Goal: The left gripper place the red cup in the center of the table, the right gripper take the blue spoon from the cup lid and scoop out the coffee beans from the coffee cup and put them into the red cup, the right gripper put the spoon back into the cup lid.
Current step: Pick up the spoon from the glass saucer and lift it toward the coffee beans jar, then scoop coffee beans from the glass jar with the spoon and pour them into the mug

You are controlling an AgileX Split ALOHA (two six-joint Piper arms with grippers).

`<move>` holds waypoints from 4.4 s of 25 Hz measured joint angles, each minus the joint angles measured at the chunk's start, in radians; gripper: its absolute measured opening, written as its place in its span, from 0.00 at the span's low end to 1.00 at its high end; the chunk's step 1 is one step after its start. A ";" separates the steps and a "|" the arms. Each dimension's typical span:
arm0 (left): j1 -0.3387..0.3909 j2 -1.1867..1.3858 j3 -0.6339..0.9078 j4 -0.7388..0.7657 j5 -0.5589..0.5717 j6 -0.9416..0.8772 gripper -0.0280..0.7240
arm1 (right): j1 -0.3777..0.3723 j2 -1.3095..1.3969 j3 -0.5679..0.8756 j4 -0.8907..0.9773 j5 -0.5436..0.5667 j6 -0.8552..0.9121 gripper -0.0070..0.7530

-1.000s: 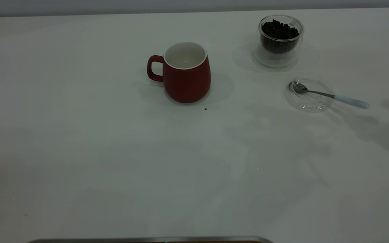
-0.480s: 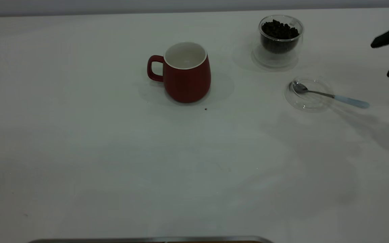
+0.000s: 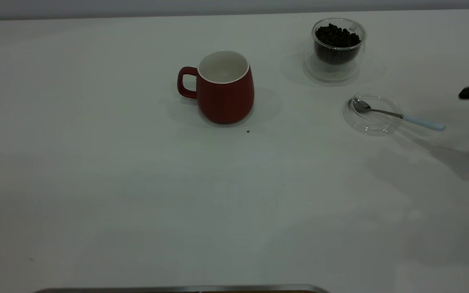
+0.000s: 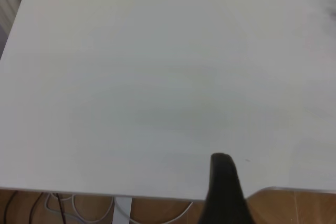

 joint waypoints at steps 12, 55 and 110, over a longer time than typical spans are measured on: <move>0.000 0.000 0.000 0.000 0.000 0.000 0.82 | -0.004 0.175 -0.116 0.005 0.096 -0.055 0.76; 0.000 0.000 0.000 0.000 0.000 0.000 0.82 | 0.089 0.246 -0.210 0.005 0.094 -0.051 0.19; 0.000 0.000 0.000 0.000 0.000 0.000 0.82 | 0.323 -0.034 -0.407 -0.013 -0.234 -0.094 0.16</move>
